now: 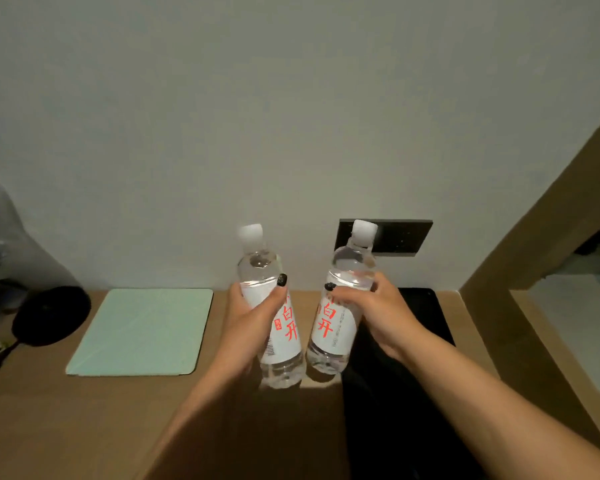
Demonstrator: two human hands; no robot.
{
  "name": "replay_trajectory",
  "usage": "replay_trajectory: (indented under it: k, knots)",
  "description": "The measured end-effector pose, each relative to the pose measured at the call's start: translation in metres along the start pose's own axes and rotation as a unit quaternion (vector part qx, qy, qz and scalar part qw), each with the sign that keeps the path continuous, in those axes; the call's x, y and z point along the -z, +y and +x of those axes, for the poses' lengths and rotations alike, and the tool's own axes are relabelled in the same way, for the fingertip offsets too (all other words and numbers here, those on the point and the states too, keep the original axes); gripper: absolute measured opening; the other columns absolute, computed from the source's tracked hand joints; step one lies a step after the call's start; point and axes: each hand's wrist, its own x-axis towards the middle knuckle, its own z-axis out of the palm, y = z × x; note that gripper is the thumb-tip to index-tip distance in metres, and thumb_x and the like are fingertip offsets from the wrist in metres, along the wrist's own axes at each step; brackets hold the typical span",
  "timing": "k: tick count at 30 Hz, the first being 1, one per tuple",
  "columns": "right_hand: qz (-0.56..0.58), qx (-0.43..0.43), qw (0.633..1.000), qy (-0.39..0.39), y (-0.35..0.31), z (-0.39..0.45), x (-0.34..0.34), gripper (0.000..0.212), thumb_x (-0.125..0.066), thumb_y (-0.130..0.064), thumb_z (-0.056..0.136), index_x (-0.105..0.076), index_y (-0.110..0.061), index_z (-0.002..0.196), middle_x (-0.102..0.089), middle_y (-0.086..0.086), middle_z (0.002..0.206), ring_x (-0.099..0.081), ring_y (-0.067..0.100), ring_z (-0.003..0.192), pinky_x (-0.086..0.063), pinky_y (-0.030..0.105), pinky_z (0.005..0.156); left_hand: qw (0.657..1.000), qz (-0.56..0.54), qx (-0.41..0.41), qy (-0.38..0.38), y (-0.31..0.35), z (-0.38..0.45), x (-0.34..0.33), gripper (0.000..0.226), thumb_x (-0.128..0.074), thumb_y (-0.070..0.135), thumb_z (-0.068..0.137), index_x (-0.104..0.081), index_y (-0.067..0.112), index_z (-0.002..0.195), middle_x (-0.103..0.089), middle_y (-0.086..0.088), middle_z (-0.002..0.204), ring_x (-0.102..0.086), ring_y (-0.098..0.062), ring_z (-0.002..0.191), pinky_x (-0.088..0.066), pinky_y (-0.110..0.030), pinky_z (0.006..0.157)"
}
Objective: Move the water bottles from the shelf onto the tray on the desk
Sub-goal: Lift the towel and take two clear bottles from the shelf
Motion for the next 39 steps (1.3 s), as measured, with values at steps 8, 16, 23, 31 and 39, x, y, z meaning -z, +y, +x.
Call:
replay_trajectory:
  k: [8,16,23,31,39]
  knots:
    - [-0.183,0.086,0.979,0.009,0.016,0.057,-0.024,0.051,-0.084,-0.012,0.061,-0.058,-0.035,0.098,-0.067,-0.01,0.096,-0.064,0.005,0.091,-0.052,0.022,0.076,0.985,0.143,-0.099,-0.009,-0.022,0.072,0.01,0.058,-0.084,0.013,0.066,-0.048,0.019,0.112,-0.062,0.011,0.098,-0.061,-0.006,0.09,-0.05,-0.026,0.076]
    - [-0.233,0.101,0.967,0.015,0.048,0.085,-0.031,0.064,-0.083,-0.02,0.063,-0.057,-0.02,0.122,-0.065,-0.004,0.113,-0.061,0.008,0.107,-0.053,0.035,0.091,0.983,0.167,-0.063,-0.034,-0.06,0.112,0.021,0.064,-0.086,0.015,0.062,-0.045,0.027,0.11,-0.059,0.013,0.104,-0.059,-0.004,0.097,-0.051,-0.034,0.089]
    - [-0.217,0.058,0.974,0.02,0.067,0.094,-0.034,0.069,-0.084,-0.008,0.061,-0.053,-0.019,0.122,-0.061,-0.008,0.11,-0.057,-0.004,0.095,-0.047,0.005,0.073,0.985,0.148,-0.075,-0.044,-0.071,0.121,0.027,0.068,-0.088,0.016,0.059,-0.048,0.028,0.113,-0.061,0.011,0.11,-0.061,-0.007,0.102,-0.05,-0.028,0.089]
    - [-0.202,0.038,0.978,0.021,0.071,0.094,-0.03,0.069,-0.081,-0.01,0.064,-0.05,-0.019,0.124,-0.061,-0.002,0.115,-0.059,0.009,0.105,-0.05,0.02,0.081,0.983,0.16,-0.068,-0.06,-0.075,0.115,0.022,0.07,-0.09,0.018,0.055,-0.049,0.03,0.111,-0.062,0.016,0.104,-0.061,0.006,0.092,-0.053,-0.026,0.084]
    - [-0.202,0.016,0.979,0.027,0.066,0.083,-0.029,0.061,-0.078,-0.009,0.07,-0.047,-0.027,0.12,-0.058,-0.005,0.113,-0.055,0.011,0.106,-0.045,0.028,0.091,0.966,0.217,-0.095,-0.1,-0.059,0.106,0.027,0.073,-0.087,0.021,0.063,-0.04,0.03,0.118,-0.053,0.022,0.105,-0.055,0.004,0.098,-0.043,-0.012,0.08]
